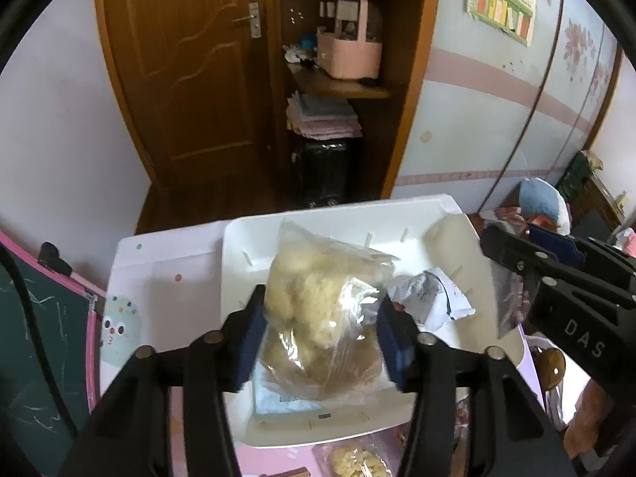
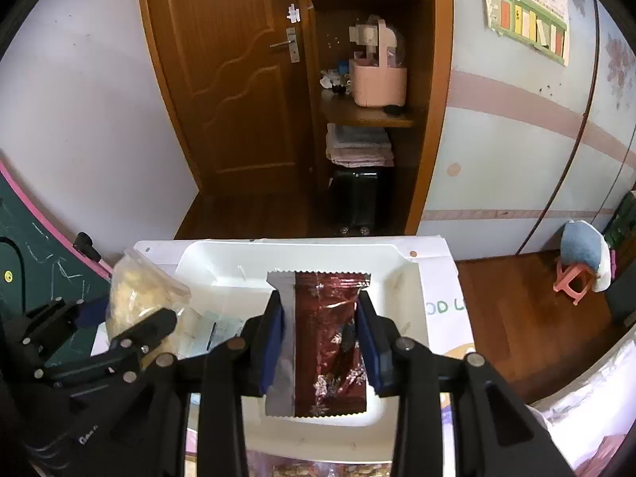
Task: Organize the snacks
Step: 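Carry both snacks over the white bin and open both tools, then withdraw both tools from the bin toward the remaining snacks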
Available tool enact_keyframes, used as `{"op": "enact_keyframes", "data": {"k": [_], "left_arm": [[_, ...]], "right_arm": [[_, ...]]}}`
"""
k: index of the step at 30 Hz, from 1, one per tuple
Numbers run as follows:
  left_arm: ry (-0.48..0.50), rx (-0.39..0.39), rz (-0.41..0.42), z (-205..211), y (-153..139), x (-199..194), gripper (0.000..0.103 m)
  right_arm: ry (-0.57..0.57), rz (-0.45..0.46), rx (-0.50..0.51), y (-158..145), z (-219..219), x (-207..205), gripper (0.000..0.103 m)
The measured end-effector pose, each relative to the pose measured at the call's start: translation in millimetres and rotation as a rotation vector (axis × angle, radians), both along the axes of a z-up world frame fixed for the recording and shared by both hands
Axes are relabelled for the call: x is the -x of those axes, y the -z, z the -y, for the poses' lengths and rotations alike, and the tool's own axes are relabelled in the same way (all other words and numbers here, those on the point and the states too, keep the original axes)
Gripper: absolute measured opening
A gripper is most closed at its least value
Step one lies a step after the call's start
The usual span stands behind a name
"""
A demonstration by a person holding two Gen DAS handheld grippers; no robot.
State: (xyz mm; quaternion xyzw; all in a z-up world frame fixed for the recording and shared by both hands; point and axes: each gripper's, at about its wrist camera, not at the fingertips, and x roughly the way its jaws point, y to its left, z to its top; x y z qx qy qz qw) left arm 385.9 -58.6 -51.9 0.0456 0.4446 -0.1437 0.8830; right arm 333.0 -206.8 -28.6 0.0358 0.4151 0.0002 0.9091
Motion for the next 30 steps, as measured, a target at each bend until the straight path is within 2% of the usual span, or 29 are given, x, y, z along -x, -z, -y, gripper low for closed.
{"op": "enact_keyframes", "data": {"k": [1, 2, 3, 5, 7, 10, 15, 23, 30], "left_arm": [[0.0, 0.0, -0.005, -0.7, 1.1, 0.7, 0.086], [-0.003, -0.001, -0.004, -1.5, 2.1, 1.2, 0.092], [-0.01, -0.001, 0.006, -2.5, 2.7, 2.4, 0.094], [-0.007, -0.012, 0.01, -3.0, 4.3, 4.1, 0.094], [-0.005, -0.021, 0.002, -3.8, 6.4, 5.3, 0.094], [-0.004, -0.032, -0.008, -4.4, 7.9, 6.9, 0.094], [-0.002, -0.051, -0.021, -3.8, 9.5, 7.9, 0.094], [-0.018, -0.015, -0.061, -8.1, 10.4, 10.7, 0.094], [-0.035, -0.009, -0.075, -12.6, 4.8, 18.2, 0.094]], "right_arm": [[-0.012, -0.01, -0.011, 2.1, -1.1, -0.6, 0.036], [-0.019, -0.019, -0.019, 4.5, -1.9, -2.1, 0.036], [-0.024, -0.027, -0.026, 6.9, -2.7, -2.1, 0.038], [-0.024, -0.042, -0.037, 10.8, -3.3, -2.6, 0.045], [-0.02, -0.041, -0.035, 12.1, -3.9, -1.3, 0.059], [-0.021, -0.029, -0.026, 11.5, -5.6, 0.9, 0.071], [0.005, -0.017, -0.014, 10.0, -3.3, 1.6, 0.074], [0.023, -0.027, 0.004, 11.1, -2.7, 5.6, 0.075], [0.04, -0.026, -0.006, 5.2, -1.5, 14.6, 0.083]]}}
